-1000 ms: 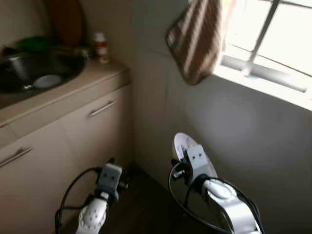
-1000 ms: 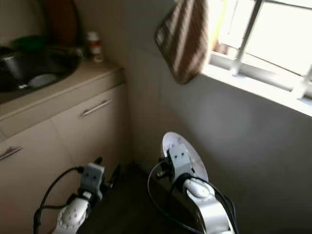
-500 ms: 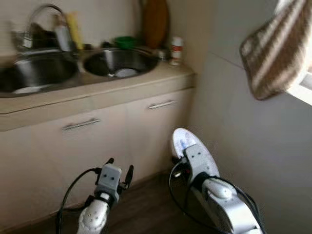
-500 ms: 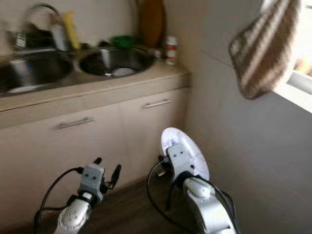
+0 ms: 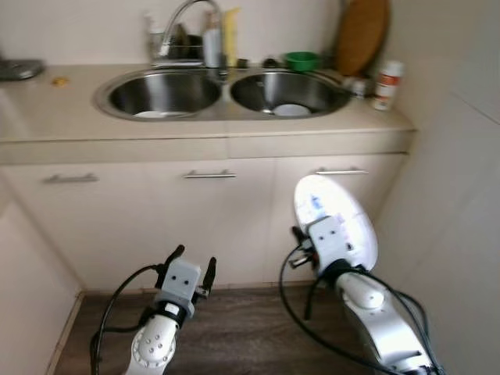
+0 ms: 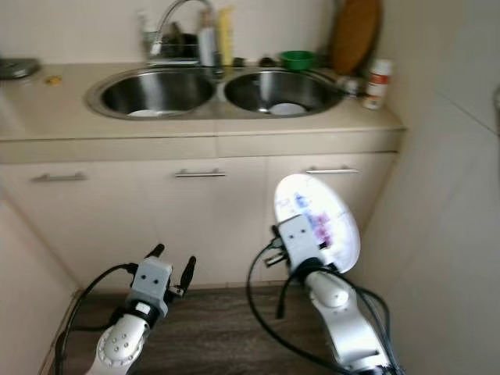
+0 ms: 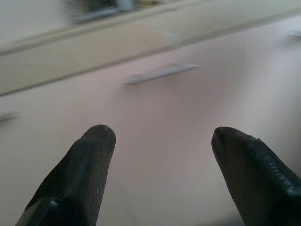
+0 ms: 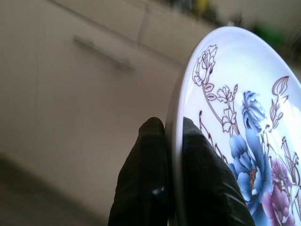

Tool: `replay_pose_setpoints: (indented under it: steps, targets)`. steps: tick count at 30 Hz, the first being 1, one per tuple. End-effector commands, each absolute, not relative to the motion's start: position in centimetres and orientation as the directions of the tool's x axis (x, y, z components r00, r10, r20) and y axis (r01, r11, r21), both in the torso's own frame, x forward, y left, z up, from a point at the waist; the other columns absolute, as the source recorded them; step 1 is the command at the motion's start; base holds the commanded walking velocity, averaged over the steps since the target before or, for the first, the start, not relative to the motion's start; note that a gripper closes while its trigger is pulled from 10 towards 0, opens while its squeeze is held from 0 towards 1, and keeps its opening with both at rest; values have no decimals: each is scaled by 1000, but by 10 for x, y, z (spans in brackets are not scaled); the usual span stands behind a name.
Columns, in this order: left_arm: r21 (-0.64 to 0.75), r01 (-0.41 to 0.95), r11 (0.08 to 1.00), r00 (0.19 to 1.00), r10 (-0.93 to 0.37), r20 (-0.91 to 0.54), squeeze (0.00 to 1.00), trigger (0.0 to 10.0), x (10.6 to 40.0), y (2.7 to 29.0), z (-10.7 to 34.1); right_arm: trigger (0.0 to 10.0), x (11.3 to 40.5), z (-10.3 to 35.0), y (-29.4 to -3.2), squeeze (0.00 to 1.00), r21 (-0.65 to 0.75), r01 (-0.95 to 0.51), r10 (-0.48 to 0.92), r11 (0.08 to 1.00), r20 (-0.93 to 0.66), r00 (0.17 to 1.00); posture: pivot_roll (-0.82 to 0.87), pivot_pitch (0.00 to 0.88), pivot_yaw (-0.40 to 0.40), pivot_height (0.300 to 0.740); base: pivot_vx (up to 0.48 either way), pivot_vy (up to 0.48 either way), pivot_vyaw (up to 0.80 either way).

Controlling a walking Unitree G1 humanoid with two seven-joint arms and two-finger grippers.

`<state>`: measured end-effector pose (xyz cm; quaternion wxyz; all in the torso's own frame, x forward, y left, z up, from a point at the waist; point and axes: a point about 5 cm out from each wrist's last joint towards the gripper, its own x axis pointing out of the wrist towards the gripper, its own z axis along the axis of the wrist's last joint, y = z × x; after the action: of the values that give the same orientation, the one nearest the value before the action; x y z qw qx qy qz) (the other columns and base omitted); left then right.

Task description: Kitchen organization

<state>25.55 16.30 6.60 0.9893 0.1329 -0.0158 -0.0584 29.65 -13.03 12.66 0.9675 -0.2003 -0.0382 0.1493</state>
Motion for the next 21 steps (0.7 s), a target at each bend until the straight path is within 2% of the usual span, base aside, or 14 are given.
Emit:
replay_pose_setpoints:
  steps: [1,2,3,4,7,13,20,21]
  targets:
    - [257,97,961,988,-124,88,0,10000,266,157,87,1294,297,145,-124,0,-472,-233,334,850,141,932,77,0,-52,740,0,0,413]
    - [264,105,959,983,-139,117,0,10000,270,153,96,5176,300,148,-126,0,-409,-228,312,884,151,938,78,0,-52,740,0,0,0]
    - [264,105,959,983,-139,117,0,10000,270,153,96,5176,300,148,-126,0,-409,-228,312,884,151,938,78,0,-52,740,0,0,0]
    - [273,105,956,980,-146,135,0,10000,272,152,101,10000,301,148,-126,0,-396,-227,307,890,151,940,78,0,-52,740,0,0,0]
    - [269,68,961,971,-126,205,0,10000,280,152,120,10000,304,152,-126,0,-408,-210,305,888,182,935,80,0,-51,740,0,0,0]
    - [247,45,968,967,-105,233,0,10000,287,158,130,10000,306,159,-122,0,-449,-191,322,873,237,917,75,0,-45,740,0,0,0]
    - [237,62,970,961,-122,248,0,10000,287,153,134,10000,308,164,-121,0,-449,-178,322,875,268,908,77,0,-40,740,270,0,0]
    - [235,61,970,962,-120,244,0,10000,287,153,133,10000,309,166,-120,0,-468,-172,329,867,278,903,76,0,-37,740,285,0,800]
